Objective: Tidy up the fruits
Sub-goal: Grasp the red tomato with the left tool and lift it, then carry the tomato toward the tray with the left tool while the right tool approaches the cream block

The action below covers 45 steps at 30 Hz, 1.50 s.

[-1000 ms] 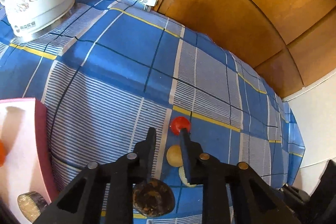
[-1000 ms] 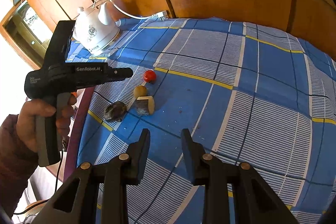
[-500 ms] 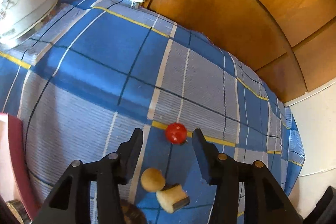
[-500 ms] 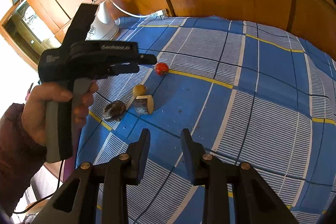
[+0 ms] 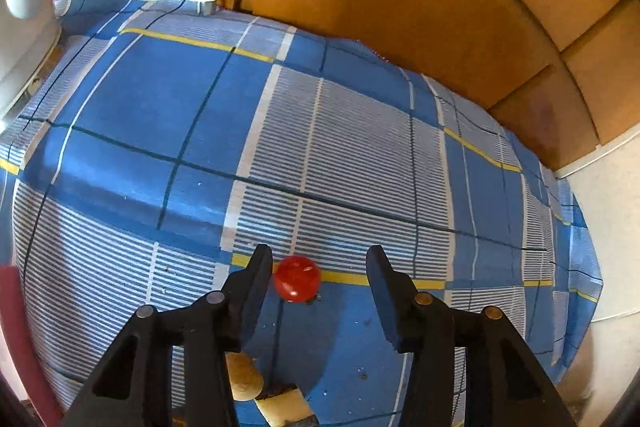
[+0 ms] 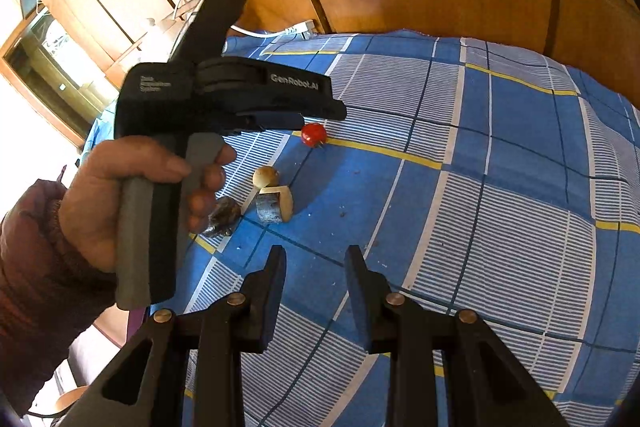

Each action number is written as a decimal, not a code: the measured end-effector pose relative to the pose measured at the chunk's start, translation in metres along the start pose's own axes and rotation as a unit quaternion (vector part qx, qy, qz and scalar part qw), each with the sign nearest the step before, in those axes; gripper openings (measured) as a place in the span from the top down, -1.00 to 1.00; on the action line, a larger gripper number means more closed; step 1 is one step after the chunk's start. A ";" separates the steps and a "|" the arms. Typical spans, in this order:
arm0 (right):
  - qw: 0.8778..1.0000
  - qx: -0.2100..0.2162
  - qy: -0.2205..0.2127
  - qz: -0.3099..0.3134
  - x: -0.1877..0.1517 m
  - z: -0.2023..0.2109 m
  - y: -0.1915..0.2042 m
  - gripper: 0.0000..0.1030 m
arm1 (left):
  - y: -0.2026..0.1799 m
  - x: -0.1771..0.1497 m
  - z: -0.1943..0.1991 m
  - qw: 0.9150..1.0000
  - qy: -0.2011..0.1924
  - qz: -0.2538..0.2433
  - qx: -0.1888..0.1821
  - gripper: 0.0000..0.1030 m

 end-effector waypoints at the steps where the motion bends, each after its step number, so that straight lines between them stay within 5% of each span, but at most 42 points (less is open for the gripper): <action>1: 1.000 0.000 0.000 0.000 0.000 0.000 0.000 0.41 | 0.003 -0.001 -0.002 1.000 0.003 0.003 0.003 0.04; 5: 1.000 -0.002 0.000 0.000 0.000 0.000 -0.001 0.41 | 0.005 -0.004 -0.006 1.000 0.011 0.002 0.003 0.11; 7: 1.000 -0.005 0.001 0.000 0.000 -0.001 -0.001 0.41 | 0.001 -0.006 -0.010 1.000 0.017 -0.019 0.008 0.48; 15: 1.000 -0.014 0.000 -0.005 0.000 -0.002 -0.008 0.41 | -0.007 -0.011 0.026 0.997 -0.042 -0.067 0.017 0.51; 21: 1.000 -0.019 -0.010 -0.007 0.003 0.001 -0.011 0.41 | -0.034 -0.032 0.124 0.973 -0.165 -0.156 0.039 0.51; 33: 0.999 -0.049 -0.010 -0.003 -0.001 -0.008 -0.022 0.41 | -0.058 -0.089 0.283 0.915 -0.350 -0.199 0.038 0.51; 38: 0.999 -0.046 -0.018 0.010 -0.001 -0.011 -0.018 0.41 | -0.056 -0.107 0.323 0.893 -0.396 -0.211 0.039 0.51; 45: 0.998 -0.030 -0.025 0.051 -0.006 -0.015 -0.001 0.41 | -0.046 -0.125 0.358 0.879 -0.427 -0.210 0.035 0.51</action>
Point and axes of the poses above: each gripper's, at about its wrist camera, not at the fingertips, and z roughly against the way its jaws point, y to its left, x to its top, the point moved 10 cm from there along -z, roughly the way its jaws point, and after that the axes turned 12 degrees about -z, right-handed, at the moved point
